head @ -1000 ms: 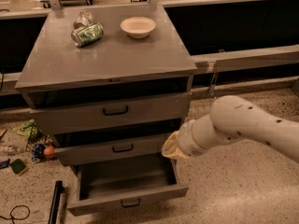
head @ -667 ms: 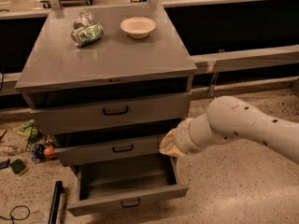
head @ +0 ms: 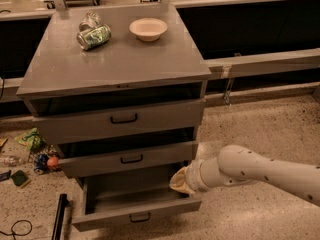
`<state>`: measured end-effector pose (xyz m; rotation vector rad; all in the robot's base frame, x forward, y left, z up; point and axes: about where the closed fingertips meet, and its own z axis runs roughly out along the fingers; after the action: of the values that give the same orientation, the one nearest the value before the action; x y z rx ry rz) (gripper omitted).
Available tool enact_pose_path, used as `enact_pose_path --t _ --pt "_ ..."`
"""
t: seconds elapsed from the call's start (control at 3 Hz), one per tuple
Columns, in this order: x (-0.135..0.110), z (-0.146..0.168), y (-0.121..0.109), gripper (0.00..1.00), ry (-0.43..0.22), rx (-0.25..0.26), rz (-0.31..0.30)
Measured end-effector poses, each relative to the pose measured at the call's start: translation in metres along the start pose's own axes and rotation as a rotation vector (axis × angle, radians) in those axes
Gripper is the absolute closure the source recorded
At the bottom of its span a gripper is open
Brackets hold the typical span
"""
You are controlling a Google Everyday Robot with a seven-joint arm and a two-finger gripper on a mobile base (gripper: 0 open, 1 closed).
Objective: Close bottom drawer
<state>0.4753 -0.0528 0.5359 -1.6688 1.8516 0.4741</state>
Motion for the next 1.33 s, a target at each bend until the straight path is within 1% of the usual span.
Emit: enact_pose_path --t 0.33,0.67,1.0,1.33 --pt "0.066 0.089 0.017 1.0 -0.007 -0.088 -0.011" --pt "0.098 0.143 0.026 1.0 0.007 -0.155 -0.024" --pt "0.102 0.151 0.032 1.0 0.002 -0.169 -0.012" --pt "0.112 0.162 0.021 1.0 -0.018 -0.134 0.018"
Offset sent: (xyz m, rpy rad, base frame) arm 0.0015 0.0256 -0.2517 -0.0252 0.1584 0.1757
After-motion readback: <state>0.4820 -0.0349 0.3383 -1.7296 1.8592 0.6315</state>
